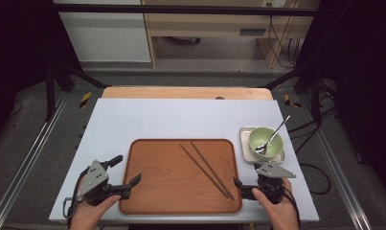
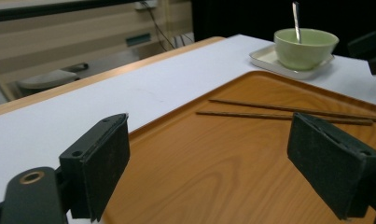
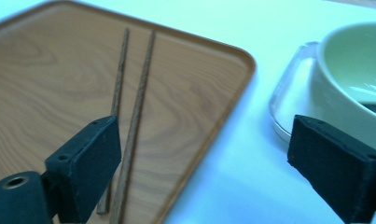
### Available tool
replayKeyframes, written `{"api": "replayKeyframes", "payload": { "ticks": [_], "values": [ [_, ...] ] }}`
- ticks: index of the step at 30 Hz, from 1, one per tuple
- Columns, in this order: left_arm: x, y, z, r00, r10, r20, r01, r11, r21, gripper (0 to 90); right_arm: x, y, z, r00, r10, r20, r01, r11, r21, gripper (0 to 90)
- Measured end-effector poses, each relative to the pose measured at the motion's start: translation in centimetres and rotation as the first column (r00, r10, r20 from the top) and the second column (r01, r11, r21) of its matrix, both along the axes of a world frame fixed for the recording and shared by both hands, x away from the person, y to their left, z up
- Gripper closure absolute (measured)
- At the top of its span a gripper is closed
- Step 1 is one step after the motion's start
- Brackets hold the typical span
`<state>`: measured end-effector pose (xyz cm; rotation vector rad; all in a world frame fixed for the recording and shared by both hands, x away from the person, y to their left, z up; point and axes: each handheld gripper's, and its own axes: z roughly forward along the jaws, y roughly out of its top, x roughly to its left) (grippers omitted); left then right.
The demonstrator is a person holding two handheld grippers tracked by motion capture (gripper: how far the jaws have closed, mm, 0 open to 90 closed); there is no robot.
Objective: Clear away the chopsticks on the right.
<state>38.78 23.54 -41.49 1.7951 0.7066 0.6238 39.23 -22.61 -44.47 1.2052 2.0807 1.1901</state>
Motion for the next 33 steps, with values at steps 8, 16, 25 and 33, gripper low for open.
{"api": "replayKeyframes", "payload": {
  "ticks": [8,16,25,33],
  "values": [
    [2.9,-6.8,0.2,0.9888,-0.117,-0.092,0.128,0.9842,0.122,25.7,-0.6,-1.4,0.3,0.9974,-0.051,0.052,0.050,0.998,0.026,11.2],
    [5.5,-11.2,-0.8,0.9726,-0.154,-0.174,0.187,0.9636,0.191,51.7,-0.3,-2.0,-0.3,0.9910,-0.084,0.104,0.085,0.996,-0.010,12.1],
    [7.9,-13.9,-2.9,0.9532,-0.137,-0.269,0.209,0.9436,0.257,83.0,-0.3,-1.8,-0.4,0.9929,-0.062,0.102,0.065,0.997,-0.030,13.5],
    [10.0,-14.7,-4.6,0.9520,-0.054,-0.301,0.151,0.9384,0.311,87.7,-0.3,-1.8,-0.4,0.9941,-0.054,0.094,0.057,0.998,-0.023,13.7]
  ]
}}
